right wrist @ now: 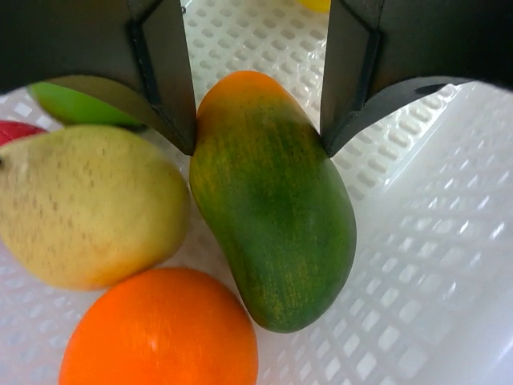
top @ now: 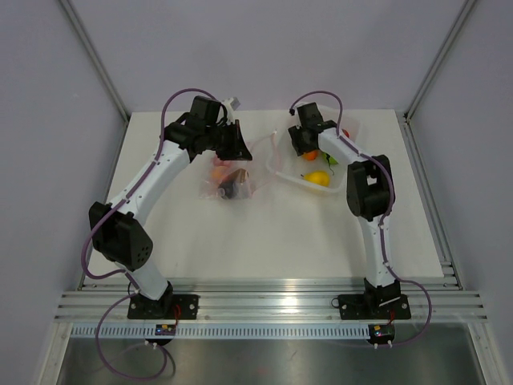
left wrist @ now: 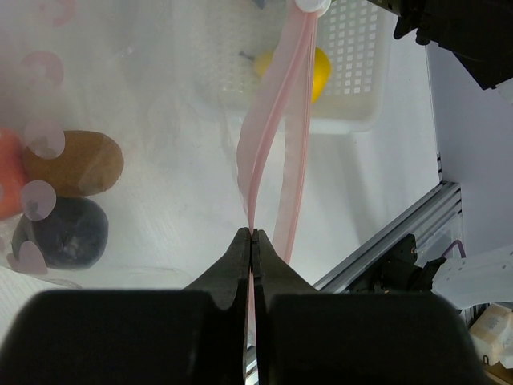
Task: Place the food in the zip-top bag and seal the zipper
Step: Pick up the fake fruit from the bin, then place the fake fruit in the zipper food storage bag.
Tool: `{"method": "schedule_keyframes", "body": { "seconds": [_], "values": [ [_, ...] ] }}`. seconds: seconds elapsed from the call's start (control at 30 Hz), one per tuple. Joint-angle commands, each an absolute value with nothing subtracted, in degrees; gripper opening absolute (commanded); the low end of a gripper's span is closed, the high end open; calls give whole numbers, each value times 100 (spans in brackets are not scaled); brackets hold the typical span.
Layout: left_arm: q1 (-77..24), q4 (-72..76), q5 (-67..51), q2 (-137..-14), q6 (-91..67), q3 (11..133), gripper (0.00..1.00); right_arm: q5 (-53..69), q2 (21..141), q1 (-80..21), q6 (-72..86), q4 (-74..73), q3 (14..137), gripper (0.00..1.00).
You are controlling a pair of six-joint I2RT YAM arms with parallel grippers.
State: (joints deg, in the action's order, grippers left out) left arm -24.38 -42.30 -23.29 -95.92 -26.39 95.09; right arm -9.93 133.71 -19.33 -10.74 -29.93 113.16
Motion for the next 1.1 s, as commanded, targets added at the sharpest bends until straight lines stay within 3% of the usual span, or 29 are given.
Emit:
{"method": "schedule_keyframes", "body": {
  "seconds": [0.0,0.3,0.7,0.83,1.07],
  "values": [
    [-2408,-4087,-2338,-9351,-2619,9571,0,-836,12649,-1907,-722,-2813,10926,47],
    [-2408,-3999,-2426,-9352,-2672,9563,0,-571,10638,-1916,517,-2769,9407,47],
    [-2408,-3691,-2435,-9202,-2804,9185,0,-26,8150,-2407,958,-2768,8025,47],
    [-2408,-3762,-2364,-9211,-2742,9246,0,-500,7709,-3117,958,-3014,7980,47],
    [-2408,-3744,-2478,-9290,-2821,9299,0,-79,7576,-3673,1327,-2971,8077,47]
  ]
}}
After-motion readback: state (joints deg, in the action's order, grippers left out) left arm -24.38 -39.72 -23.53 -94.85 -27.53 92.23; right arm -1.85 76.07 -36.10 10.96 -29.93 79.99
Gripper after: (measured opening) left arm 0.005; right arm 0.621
